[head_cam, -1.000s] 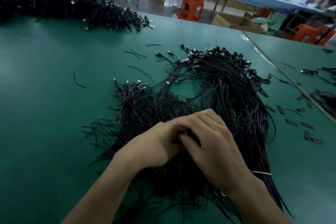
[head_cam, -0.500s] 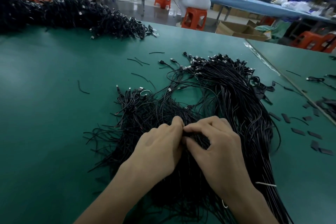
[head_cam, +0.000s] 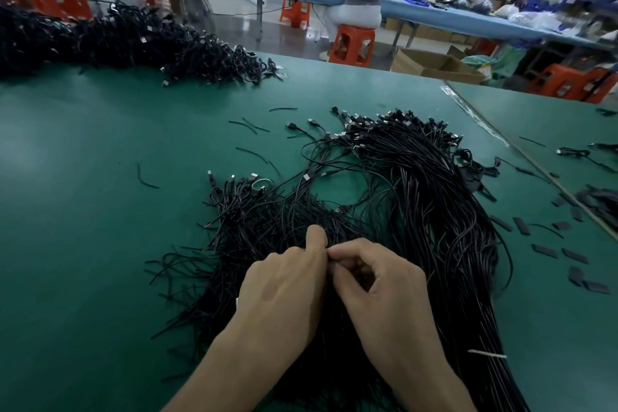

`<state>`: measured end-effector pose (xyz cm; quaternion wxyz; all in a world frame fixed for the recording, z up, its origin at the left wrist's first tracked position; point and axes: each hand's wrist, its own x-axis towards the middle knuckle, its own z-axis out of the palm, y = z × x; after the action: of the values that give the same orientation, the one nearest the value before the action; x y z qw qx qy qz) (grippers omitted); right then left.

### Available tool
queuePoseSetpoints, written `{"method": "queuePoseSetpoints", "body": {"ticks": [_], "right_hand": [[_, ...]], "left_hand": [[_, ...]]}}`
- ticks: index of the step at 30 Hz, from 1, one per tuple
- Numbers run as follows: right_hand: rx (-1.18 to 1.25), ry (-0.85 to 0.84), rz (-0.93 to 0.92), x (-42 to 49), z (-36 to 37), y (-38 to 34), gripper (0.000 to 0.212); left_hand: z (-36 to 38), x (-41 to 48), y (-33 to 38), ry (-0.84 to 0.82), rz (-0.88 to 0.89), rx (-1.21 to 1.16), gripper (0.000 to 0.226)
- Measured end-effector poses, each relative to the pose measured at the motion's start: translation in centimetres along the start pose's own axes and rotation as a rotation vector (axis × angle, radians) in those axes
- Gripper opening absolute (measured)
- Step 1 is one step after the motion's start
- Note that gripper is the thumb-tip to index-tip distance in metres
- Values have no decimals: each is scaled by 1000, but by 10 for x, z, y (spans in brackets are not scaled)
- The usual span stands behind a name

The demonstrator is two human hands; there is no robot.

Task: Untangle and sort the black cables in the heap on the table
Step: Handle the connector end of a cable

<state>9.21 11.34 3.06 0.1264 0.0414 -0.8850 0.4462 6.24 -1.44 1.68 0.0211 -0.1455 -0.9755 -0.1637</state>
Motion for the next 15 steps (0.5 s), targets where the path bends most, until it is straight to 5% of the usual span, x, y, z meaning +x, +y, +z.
{"method": "queuePoseSetpoints", "body": {"ticks": [7, 15], "right_hand": [[154, 78, -22, 1, 2, 1, 20], [225, 134, -89, 4, 1, 1, 11]], "left_hand": [[-8, 0, -8, -62, 124, -382, 10], [-16, 20, -3, -392, -90, -1016, 34]]}}
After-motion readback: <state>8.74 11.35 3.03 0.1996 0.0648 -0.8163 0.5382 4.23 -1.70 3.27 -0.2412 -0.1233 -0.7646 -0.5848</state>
